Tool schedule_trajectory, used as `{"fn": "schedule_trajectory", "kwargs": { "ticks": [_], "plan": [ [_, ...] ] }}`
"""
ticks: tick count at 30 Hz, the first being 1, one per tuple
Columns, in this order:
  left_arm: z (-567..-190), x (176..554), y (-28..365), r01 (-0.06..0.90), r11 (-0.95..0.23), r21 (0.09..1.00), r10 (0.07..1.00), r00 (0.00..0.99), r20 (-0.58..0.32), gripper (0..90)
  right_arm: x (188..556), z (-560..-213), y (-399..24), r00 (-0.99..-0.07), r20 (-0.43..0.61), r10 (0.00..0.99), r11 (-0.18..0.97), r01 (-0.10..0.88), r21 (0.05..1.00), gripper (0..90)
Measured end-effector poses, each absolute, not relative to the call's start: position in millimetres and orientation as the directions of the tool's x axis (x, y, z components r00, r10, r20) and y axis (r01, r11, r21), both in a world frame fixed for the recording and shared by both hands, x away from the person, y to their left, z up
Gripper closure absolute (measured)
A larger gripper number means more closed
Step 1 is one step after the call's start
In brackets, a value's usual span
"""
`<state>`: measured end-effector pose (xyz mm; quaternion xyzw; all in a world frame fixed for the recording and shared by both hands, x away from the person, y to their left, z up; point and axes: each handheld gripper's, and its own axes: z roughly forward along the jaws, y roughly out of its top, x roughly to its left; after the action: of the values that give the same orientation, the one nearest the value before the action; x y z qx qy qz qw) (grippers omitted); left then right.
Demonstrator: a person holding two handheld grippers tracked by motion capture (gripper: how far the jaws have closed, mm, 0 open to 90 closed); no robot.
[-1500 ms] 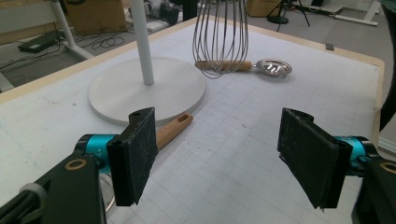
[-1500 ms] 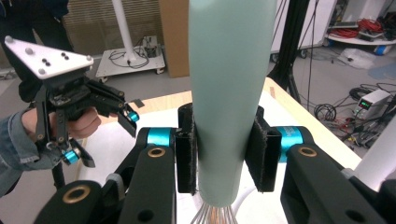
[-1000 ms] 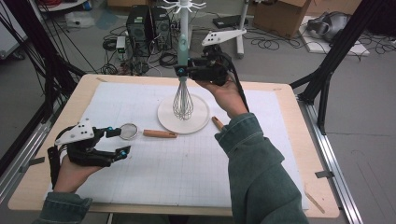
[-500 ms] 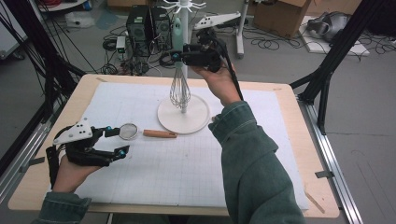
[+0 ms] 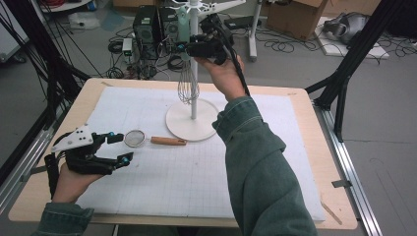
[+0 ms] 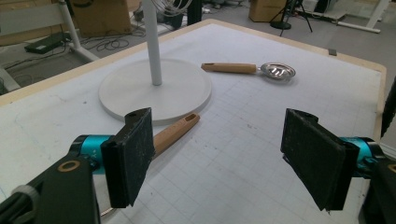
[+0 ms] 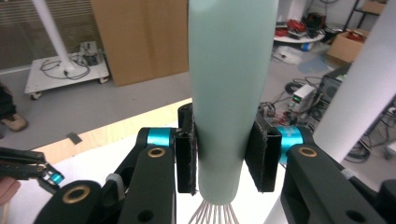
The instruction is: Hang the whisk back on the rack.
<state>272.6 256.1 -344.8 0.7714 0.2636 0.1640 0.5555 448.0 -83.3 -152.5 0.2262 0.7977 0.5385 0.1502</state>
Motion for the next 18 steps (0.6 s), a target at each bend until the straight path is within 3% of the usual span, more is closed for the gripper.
{"fn": "schedule_trajectory", "kwargs": {
  "ticks": [18],
  "plan": [
    [-344.2, 271.9, 257.2, 0.226, -0.236, 0.945, 0.590, 0.806, -0.045, 25.8, 456.4, -156.8, -83.5, -0.809, 0.011, 0.587, 0.323, 0.248, 0.913, 67.5]
  ]
}}
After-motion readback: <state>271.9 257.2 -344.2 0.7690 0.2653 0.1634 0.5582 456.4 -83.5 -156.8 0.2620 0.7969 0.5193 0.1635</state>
